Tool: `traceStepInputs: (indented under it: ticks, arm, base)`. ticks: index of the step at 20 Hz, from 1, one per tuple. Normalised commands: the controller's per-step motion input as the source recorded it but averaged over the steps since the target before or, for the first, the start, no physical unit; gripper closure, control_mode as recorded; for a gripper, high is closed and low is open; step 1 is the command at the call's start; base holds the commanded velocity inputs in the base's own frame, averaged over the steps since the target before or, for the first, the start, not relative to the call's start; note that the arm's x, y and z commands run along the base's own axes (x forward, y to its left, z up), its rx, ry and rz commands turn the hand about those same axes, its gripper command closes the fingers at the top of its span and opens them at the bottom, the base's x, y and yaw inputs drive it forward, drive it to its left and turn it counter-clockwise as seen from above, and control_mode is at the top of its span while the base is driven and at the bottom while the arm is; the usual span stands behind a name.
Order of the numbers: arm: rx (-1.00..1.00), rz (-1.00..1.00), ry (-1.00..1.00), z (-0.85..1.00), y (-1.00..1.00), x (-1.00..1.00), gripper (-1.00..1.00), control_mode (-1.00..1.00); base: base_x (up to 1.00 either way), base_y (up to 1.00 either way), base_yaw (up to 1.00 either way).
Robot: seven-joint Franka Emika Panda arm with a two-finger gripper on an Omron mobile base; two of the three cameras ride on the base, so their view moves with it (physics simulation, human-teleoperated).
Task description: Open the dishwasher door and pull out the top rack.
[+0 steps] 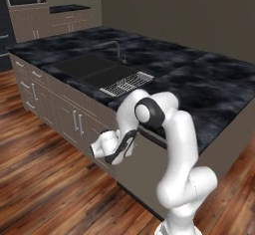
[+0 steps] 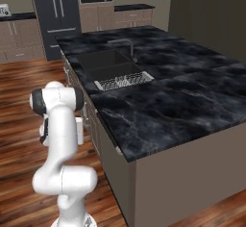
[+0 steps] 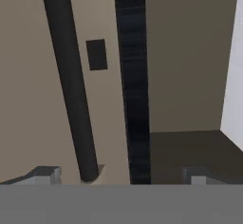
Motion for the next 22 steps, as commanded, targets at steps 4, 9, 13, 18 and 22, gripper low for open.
traceStepInputs:
  ticks: [4,9,13,18,22]
  arm:
    - [-0.01,-0.03,0.00,-0.14,-0.20,0.32,-1.00,-1.00]
    - [0.00,0.00,0.00,-0.13,-0.20,0.36,-1.00,-1.00]
    - [0.00,0.00,0.00,-0.16,-0.19,0.32,-1.00,-1.00]
    - [0.00,0.00,0.00,-0.17,-0.17,0.28,-1.00,-1.00]
    - [0.00,0.00,0.00,-0.20,-0.16,0.22,-1.00,-1.00]
  base:
    - [0.00,0.00,0.00]
    - [0.00,0.00,0.00]
    - [0.00,0.00,0.00]
    - [0.00,0.00,0.00]
    - [0.00,0.00,0.00]
